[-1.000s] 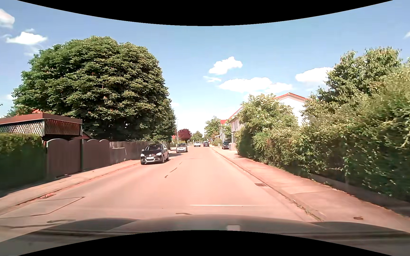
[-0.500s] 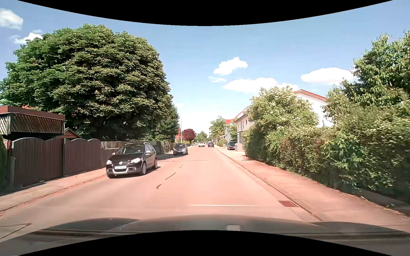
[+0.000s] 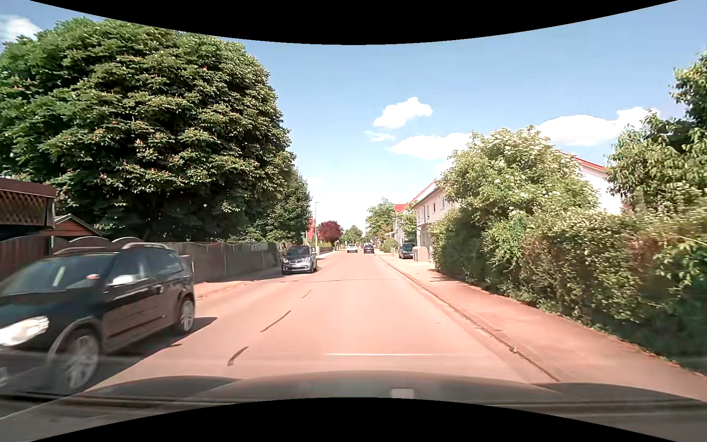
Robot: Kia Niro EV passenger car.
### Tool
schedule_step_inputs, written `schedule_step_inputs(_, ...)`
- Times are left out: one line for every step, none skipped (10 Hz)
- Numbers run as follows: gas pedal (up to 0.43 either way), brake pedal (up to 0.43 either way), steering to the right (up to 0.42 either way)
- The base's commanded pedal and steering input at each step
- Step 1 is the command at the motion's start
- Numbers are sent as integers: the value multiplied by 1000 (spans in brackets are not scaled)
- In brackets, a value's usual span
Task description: Follow the waypoints while adhering to traffic rules and regulations
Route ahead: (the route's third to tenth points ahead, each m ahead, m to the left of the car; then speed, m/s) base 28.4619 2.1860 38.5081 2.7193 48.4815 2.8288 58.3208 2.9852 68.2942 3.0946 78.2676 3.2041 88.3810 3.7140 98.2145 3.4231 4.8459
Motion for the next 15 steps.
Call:
schedule_step_inputs(197,0,-22)
schedule_step_inputs(197,0,-21)
schedule_step_inputs(197,0,-22)
schedule_step_inputs(197,0,-23)
schedule_step_inputs(197,0,-17)
schedule_step_inputs(197,0,-12)
schedule_step_inputs(189,0,-12)
schedule_step_inputs(189,0,-12)
schedule_step_inputs(189,0,-10)
schedule_step_inputs(189,0,-8)
schedule_step_inputs(189,0,-6)
schedule_step_inputs(189,0,-6)
schedule_step_inputs(189,0,-6)
schedule_step_inputs(189,0,-6)
schedule_step_inputs(189,0,-6)
